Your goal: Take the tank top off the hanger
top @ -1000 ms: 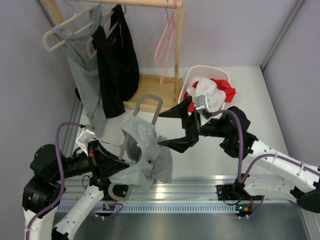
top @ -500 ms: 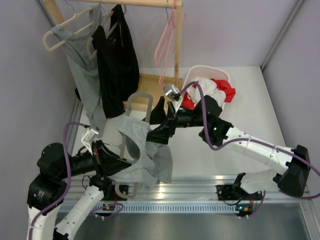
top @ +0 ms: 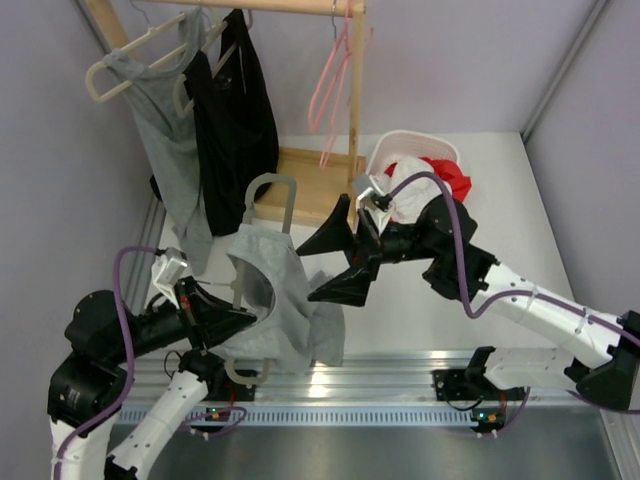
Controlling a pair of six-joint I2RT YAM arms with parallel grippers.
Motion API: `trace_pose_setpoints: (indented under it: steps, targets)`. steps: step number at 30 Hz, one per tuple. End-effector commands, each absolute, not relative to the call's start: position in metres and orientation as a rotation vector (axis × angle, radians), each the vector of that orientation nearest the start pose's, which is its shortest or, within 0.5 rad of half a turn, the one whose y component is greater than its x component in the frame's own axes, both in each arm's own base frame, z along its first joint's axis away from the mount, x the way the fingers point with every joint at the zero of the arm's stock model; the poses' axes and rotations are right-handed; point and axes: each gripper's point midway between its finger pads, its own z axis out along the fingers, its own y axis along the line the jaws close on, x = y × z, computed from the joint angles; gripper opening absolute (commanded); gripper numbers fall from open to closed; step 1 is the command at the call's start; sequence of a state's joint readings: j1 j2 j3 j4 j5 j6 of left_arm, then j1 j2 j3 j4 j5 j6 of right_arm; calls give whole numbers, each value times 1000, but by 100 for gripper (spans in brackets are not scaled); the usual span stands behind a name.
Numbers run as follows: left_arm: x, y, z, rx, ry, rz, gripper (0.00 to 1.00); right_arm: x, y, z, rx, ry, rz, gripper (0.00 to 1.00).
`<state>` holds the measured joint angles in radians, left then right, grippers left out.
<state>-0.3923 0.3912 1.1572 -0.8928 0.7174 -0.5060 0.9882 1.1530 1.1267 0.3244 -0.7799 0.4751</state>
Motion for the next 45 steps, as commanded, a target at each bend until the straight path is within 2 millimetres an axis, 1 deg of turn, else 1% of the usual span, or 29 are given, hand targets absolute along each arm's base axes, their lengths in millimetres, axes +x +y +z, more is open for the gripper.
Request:
trace_pose_setpoints:
  steps: [1, 3, 5, 8, 9, 10, 12, 15, 17, 18, 20, 21, 22, 23, 24, 26, 27, 28, 29, 30, 33, 35, 37, 38, 40, 41, 42, 44, 45]
  targets:
    - [49, -159, 373, 468, 1756, -1230, 0, 57, 357, 429, -1163, 1074, 1715, 96]
    - [50, -159, 369, 466, 1769, -1233, 0, 57, 358, 433, -1148, 1075, 1744, 97]
    - [52, -160, 365, 464, 1778, -1233, 0, 62, 365, 436, -1136, 1093, 1748, 97]
    - [49, -159, 371, 477, 1754, -1230, 0, 76, 378, 433, -1091, 1156, 1717, 97]
    - [48, -159, 373, 480, 1748, -1227, 0, 81, 380, 437, -1066, 1161, 1705, 97]
    - [47, -158, 373, 482, 1746, -1229, 0, 85, 385, 433, -1063, 1176, 1706, 97]
    - [48, -159, 370, 481, 1753, -1228, 0, 84, 388, 440, -1048, 1154, 1738, 97]
    - [51, -159, 364, 476, 1768, -1224, 0, 87, 396, 447, -1016, 1137, 1789, 94]
    - [52, -160, 361, 477, 1775, -1222, 0, 89, 402, 449, -1002, 1150, 1821, 88]
    - [53, -160, 360, 475, 1777, -1221, 0, 90, 405, 452, -991, 1139, 1828, 80]
    - [53, -160, 357, 472, 1789, -1227, 0, 90, 407, 455, -972, 1135, 1847, 71]
    - [54, -161, 355, 470, 1793, -1228, 0, 90, 408, 459, -957, 1119, 1848, 49]
    - [55, -161, 354, 467, 1795, -1225, 0, 90, 408, 460, -953, 1119, 1854, 33]
    - [55, -160, 354, 465, 1794, -1222, 0, 89, 410, 461, -947, 1116, 1855, 14]
    - [55, -160, 353, 463, 1797, -1219, 0, 88, 410, 460, -943, 1121, 1858, 0]
    - [55, -159, 356, 461, 1785, -1208, 0, 84, 407, 461, -938, 1101, 1852, 0]
    - [58, -157, 358, 446, 1777, -1187, 1, 89, 407, 453, -908, 1124, 1837, 0]
    - [58, -154, 361, 438, 1761, -1169, 11, 87, 398, 460, -881, 1099, 1828, 0]
    - [57, -151, 368, 436, 1733, -1149, 14, 93, 395, 461, -831, 1103, 1795, 0]
    - [60, -147, 373, 412, 1715, -1119, 14, 93, 387, 458, -807, 1107, 1777, 0]
    - [56, -140, 388, 397, 1656, -1080, 15, 99, 372, 450, -739, 1131, 1712, 0]
    - [57, -136, 395, 375, 1636, -1053, 15, 102, 366, 446, -700, 1143, 1680, 0]
    - [58, -128, 405, 335, 1600, -1014, 14, 99, 359, 435, -688, 1154, 1665, 0]
    - [58, -125, 407, 321, 1593, -1002, 14, 93, 360, 426, -696, 1164, 1668, 0]
    - [59, -122, 412, 299, 1578, -988, 11, 84, 361, 423, -714, 1154, 1660, 0]
    - [59, -122, 413, 299, 1577, -990, 10, 75, 366, 417, -723, 1164, 1666, 0]
    - [61, -123, 413, 298, 1587, -992, 10, 72, 371, 411, -734, 1181, 1661, 0]
    - [63, -124, 414, 290, 1591, -997, 7, 60, 380, 406, -762, 1185, 1659, 0]
    - [65, -124, 415, 288, 1595, -994, 7, 58, 388, 397, -779, 1209, 1658, 0]
